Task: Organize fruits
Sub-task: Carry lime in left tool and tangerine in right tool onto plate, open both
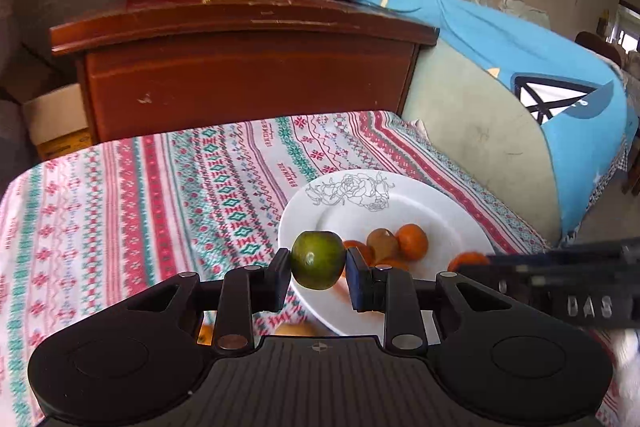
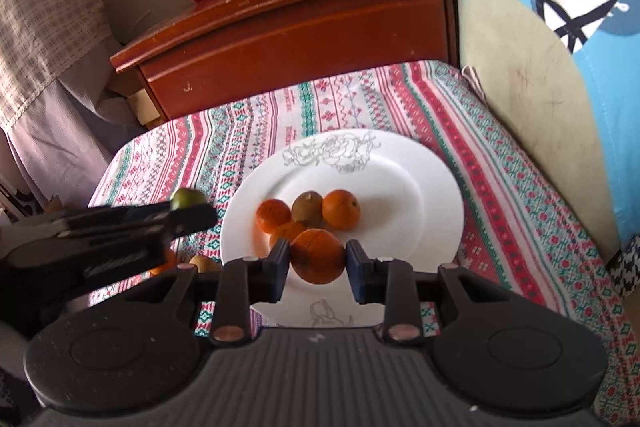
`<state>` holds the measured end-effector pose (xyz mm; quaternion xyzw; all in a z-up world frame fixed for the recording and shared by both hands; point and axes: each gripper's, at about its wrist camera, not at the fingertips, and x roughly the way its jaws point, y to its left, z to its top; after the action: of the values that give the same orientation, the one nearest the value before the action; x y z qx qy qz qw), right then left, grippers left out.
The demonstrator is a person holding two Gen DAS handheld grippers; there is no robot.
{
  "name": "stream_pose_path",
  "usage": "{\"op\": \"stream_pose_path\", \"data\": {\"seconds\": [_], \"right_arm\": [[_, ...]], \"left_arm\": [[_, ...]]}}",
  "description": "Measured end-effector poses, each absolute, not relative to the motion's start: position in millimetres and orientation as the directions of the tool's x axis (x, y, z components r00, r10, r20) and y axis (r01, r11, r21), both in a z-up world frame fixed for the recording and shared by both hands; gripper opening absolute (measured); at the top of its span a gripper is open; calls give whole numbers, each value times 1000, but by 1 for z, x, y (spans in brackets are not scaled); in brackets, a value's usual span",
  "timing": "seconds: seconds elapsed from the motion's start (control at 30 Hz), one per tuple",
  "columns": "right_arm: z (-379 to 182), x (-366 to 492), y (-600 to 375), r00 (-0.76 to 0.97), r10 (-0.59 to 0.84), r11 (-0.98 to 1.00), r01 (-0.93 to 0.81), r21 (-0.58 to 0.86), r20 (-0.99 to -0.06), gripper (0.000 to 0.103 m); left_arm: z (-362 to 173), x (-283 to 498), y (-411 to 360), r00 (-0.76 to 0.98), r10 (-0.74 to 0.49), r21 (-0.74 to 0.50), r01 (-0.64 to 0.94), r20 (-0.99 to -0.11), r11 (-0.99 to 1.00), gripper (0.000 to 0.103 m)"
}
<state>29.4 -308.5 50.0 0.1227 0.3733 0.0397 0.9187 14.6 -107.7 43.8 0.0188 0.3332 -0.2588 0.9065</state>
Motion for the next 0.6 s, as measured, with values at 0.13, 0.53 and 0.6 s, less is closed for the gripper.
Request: {"op": "stream_pose_path", "data": {"seconds": [0.13, 0.53, 0.6], "right_arm": [[44, 34, -308, 707, 164, 965, 28, 260, -688, 31], [42, 44, -309, 722, 155, 955, 66, 289, -674, 33], [46, 42, -309, 733, 142, 957, 69, 281, -665, 34]], "left_arm": [[35, 30, -115, 630, -447, -142, 473, -635, 870, 26], [35, 50, -127, 624, -469, -176, 473, -625, 864, 30], [41, 48, -128, 630, -468, -176, 470, -620, 865, 30]]}}
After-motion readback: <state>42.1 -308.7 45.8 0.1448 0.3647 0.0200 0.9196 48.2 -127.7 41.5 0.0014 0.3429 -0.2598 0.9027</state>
